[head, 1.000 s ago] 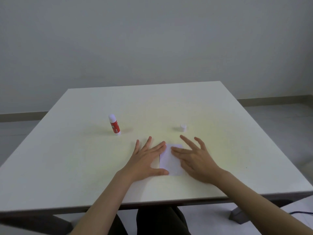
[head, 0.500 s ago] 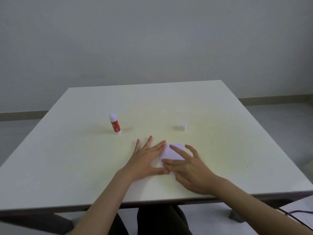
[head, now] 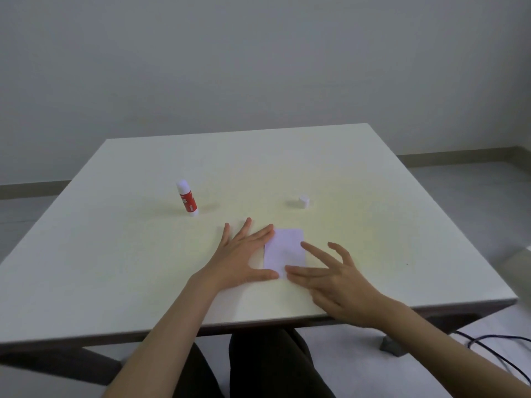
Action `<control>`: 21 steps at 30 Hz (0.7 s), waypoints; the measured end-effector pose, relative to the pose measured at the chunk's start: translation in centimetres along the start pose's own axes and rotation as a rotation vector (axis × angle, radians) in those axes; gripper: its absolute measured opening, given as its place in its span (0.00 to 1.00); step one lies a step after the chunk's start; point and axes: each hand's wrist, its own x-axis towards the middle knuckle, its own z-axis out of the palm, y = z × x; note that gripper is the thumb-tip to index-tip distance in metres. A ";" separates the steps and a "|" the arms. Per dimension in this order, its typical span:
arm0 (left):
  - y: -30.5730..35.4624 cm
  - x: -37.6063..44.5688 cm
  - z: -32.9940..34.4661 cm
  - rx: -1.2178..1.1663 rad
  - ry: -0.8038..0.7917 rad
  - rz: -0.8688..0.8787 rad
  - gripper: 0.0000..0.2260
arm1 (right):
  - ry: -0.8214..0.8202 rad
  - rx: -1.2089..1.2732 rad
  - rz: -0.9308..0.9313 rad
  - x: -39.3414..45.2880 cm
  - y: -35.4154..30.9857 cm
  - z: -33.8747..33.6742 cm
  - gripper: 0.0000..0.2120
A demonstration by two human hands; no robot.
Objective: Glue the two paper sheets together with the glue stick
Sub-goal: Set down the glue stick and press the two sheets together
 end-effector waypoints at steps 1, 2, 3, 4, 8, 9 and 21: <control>0.0 0.0 0.0 0.000 -0.002 0.000 0.41 | -0.009 0.002 0.028 0.0 0.7 -0.1 0.23; 0.1 -0.1 -0.1 0.001 -0.006 0.000 0.41 | -0.022 -0.008 0.076 0.1 1.5 -0.1 0.23; 0.1 -0.1 -0.2 0.002 -0.010 -0.001 0.41 | -0.041 -0.006 0.137 0.5 2.4 -0.3 0.24; 0.1 -0.1 -0.2 0.004 -0.014 -0.002 0.41 | -0.043 0.005 0.195 0.8 3.1 -0.3 0.24; 0.2 -0.1 -0.2 0.009 -0.016 -0.003 0.41 | 0.005 -0.109 0.155 1.1 2.6 -0.6 0.23; 0.1 -0.1 -0.2 0.005 -0.015 -0.004 0.41 | 0.019 -0.129 0.109 0.7 1.9 -0.8 0.23; 0.1 -0.2 -0.2 0.026 -0.020 0.004 0.47 | -0.026 -0.018 0.252 3.8 4.0 -0.3 0.27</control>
